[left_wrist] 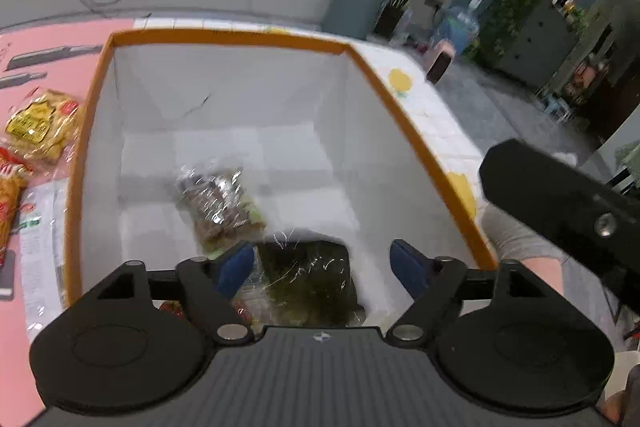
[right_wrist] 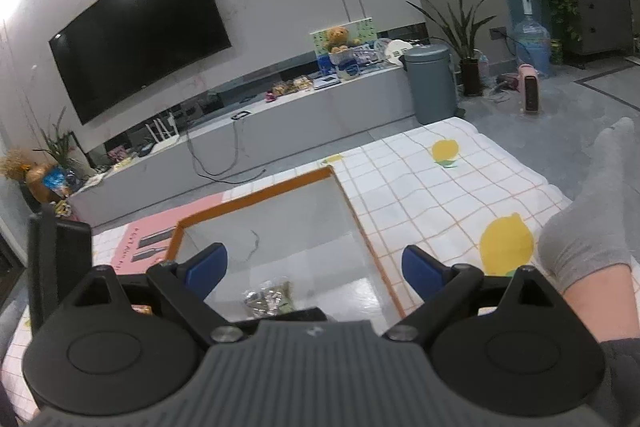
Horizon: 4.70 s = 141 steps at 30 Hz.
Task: Organize snacks
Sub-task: 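Lower the black seaweed bag into the box and open the left tool, then move both tools back toward the red stick-snack bag and chip bag, then grasp the red stick-snack bag with the right tool while the left tool grasps the chip bag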
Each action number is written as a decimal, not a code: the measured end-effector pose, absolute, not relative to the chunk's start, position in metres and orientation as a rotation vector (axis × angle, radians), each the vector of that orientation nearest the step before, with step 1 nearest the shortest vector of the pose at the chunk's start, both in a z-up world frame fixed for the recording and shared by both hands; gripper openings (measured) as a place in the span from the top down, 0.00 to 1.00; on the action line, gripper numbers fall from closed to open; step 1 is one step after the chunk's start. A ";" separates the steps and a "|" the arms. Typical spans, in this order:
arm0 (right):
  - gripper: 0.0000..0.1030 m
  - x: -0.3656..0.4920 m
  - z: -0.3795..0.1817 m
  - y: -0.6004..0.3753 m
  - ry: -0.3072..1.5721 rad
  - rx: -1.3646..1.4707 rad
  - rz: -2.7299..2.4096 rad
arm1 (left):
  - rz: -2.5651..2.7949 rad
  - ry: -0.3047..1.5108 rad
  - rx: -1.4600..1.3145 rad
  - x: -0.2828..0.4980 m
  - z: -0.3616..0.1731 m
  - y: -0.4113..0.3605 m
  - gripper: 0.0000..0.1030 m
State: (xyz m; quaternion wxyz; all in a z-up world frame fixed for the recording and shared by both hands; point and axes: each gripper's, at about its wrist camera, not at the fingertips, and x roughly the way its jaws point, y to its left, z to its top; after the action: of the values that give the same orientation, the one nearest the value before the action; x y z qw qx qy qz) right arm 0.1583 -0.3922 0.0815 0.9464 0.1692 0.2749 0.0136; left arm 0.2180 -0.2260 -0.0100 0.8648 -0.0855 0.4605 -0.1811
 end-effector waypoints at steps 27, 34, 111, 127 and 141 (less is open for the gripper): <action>0.11 0.155 0.081 -0.347 0.566 0.269 0.168 | -0.311 0.816 0.012 0.150 0.048 -0.172 0.10; 0.11 0.149 0.083 -0.328 0.563 0.210 0.206 | -0.280 0.802 -0.005 0.134 0.056 -0.138 0.10; 0.51 0.272 -0.045 -0.063 0.749 0.194 0.176 | -0.083 0.835 -0.362 0.223 -0.021 0.115 0.10; 0.54 0.210 -0.020 -0.049 0.918 -0.114 0.374 | -0.110 0.828 -0.332 0.207 -0.022 0.109 0.10; 0.41 0.206 -0.049 -0.043 0.773 -0.129 0.390 | -0.118 0.828 -0.325 0.209 -0.024 0.110 0.10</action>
State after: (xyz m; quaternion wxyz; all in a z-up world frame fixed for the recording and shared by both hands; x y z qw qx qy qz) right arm 0.2058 -0.0430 -0.0494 0.9058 -0.0625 0.3741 0.1889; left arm 0.2085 0.1099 -0.0243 0.9011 -0.1572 0.4001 -0.0572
